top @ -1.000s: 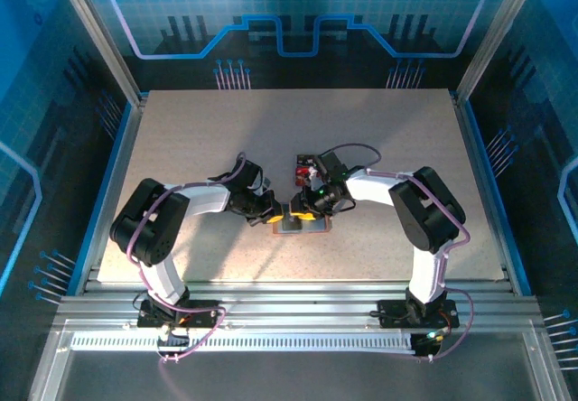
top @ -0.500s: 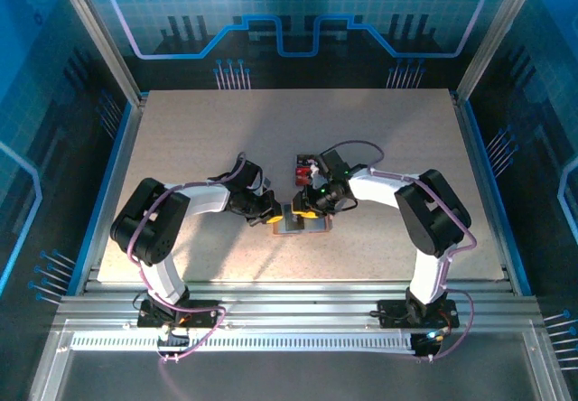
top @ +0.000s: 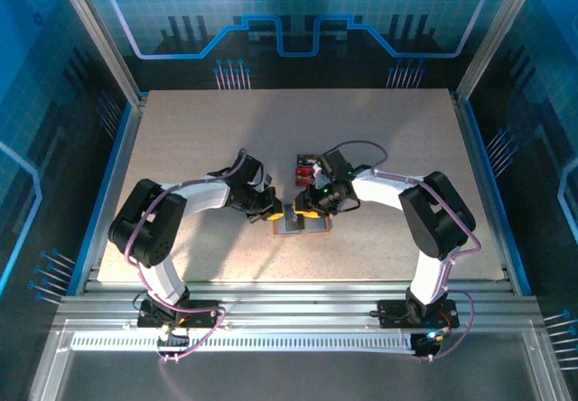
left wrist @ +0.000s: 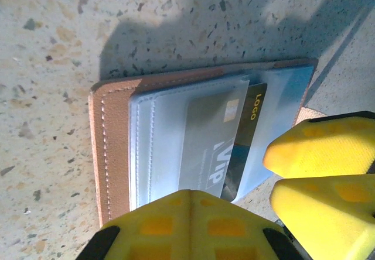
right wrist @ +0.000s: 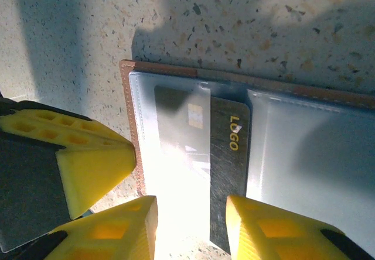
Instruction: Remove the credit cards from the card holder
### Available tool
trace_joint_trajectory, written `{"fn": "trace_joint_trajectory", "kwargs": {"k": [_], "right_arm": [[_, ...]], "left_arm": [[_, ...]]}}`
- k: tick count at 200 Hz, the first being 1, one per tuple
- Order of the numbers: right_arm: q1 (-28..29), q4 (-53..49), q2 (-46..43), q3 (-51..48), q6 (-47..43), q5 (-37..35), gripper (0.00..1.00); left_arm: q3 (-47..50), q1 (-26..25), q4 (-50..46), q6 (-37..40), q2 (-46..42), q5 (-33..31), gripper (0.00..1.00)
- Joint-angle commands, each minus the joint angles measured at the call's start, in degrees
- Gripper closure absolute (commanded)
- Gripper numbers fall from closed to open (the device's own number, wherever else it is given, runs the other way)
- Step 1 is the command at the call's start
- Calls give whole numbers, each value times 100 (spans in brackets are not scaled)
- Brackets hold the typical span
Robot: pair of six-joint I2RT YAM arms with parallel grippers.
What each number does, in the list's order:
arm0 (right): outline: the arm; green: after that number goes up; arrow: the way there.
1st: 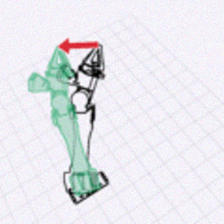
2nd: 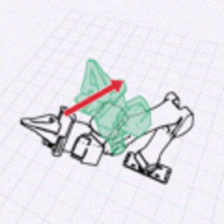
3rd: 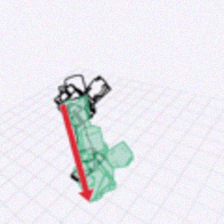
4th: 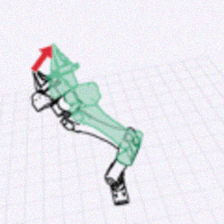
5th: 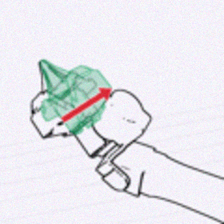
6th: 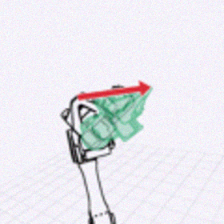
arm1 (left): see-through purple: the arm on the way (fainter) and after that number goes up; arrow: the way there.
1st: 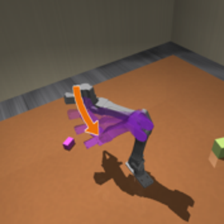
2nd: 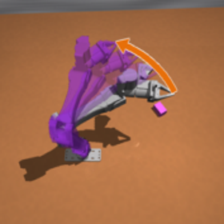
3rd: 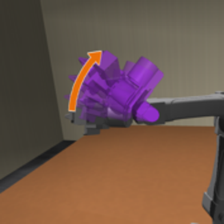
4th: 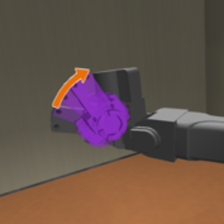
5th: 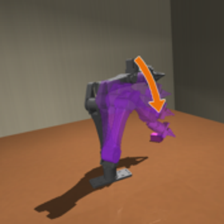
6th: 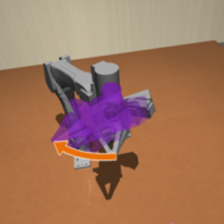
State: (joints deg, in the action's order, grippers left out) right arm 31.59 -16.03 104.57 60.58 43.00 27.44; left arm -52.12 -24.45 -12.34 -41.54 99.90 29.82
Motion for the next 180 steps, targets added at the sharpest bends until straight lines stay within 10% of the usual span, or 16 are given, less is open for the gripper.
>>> {"fn": "trace_joint_trajectory", "kwargs": {"k": [1,180], "right_arm": [[-67,-93,-26,-52,-105,46,64],[-95,150,260,-244,-117,206,65]], "left_arm": [[-143,-99,-273,146,-23,123,100],[-218,-172,-585,339,346,-154,100]]}}
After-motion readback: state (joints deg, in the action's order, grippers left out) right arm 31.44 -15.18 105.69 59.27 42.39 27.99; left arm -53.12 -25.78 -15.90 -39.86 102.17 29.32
